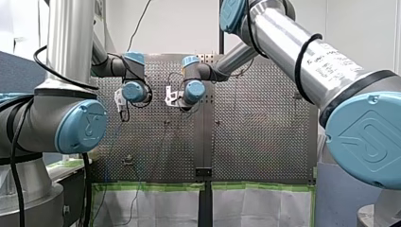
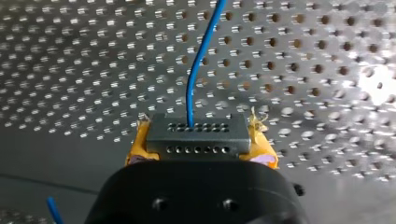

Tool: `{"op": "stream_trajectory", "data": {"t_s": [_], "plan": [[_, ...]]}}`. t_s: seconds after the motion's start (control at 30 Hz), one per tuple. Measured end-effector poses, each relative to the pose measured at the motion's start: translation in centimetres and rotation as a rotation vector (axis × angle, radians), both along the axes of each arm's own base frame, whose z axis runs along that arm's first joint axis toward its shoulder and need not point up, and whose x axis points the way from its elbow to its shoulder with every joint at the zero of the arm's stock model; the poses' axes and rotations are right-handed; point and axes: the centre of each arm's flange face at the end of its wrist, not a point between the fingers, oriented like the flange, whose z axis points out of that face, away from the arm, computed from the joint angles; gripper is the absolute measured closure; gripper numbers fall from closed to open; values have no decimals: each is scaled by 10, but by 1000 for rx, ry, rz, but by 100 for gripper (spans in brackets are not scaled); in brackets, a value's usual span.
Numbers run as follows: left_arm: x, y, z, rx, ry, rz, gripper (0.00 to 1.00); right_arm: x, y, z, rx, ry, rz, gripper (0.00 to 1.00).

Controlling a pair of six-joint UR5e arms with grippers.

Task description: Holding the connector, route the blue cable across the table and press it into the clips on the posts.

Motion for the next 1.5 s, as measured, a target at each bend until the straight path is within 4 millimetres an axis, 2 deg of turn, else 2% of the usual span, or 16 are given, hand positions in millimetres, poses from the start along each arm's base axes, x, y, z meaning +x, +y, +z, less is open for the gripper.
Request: {"op": "stream_trajectory", "data": {"t_s": [0.27,0.5,0.83,1.03,1.2,1.33,1.5], "plan": [[-17,1,-64,3,111,8,100,-9,9,-22,26,49,4,100],[-17,-3,-97,10,163,-15,100,-13,16,-35,39,79,12,100],[-5,-3,-103,-7,137,-38,100,-14,17,-40,50,78,29,100],[5,-4,-116,-11,145,-48,100,-15,12,-44,60,71,32,100],[16,-5,-112,-21,119,-59,100,-18,6,-57,73,79,24,100],[24,-6,-108,-30,102,-71,100,-21,0,-59,75,79,16,100],[38,-9,-114,-36,110,-87,100,-26,-8,-60,73,75,2,100]]}}
